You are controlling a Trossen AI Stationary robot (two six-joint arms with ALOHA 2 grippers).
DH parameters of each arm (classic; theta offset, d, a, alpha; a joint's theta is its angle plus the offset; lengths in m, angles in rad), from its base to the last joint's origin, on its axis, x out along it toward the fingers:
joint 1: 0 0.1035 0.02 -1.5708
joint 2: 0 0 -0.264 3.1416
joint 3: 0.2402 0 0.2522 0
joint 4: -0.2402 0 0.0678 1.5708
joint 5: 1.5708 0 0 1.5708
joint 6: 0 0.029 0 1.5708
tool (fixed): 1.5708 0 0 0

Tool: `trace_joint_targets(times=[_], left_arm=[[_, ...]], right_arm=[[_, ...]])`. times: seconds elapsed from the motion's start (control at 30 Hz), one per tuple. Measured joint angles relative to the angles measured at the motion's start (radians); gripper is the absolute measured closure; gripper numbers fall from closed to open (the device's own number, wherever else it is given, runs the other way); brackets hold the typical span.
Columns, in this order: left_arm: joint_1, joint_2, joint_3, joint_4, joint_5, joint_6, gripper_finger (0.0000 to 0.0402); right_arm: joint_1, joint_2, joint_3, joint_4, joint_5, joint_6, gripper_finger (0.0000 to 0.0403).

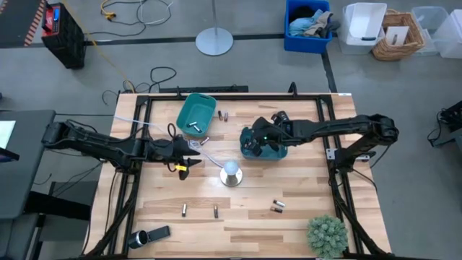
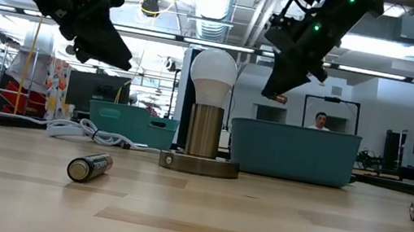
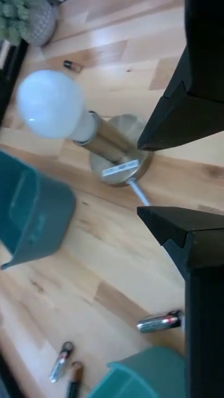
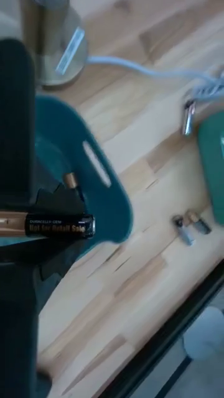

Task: Sort batteries
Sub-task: Put the black battery into the blue bin, then put the silver battery into the green bin

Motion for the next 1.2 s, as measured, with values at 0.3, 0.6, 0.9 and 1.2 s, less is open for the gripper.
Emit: trace_joint_targets(times=[0.3,0.6,0.9,1.2], left_arm=[[-0.051,0.000,0.000,-0.010,-0.018,-0.013,0.0251],[-0.133,0.000,0.000,-0.133,0.077,-0.005,0.0251],[-0.263,0.000,0.000,-0.201,0.056,-0.301,0.0235],[-0.413,0.042,0.050,-0.323,0.058,-0.701,0.0188]], right_arm=[[0.000,0.000,-0.001,-0.019,0.002,0.000,0.0228],[0.052,-0.005,-0.001,0.061,0.002,-0.089,0.0197],[0.115,-0.007,0.000,0.189,0.002,-0.138,0.0203],[0.167,-0.007,0.000,0.406,0.002,-0.309,0.0204]])
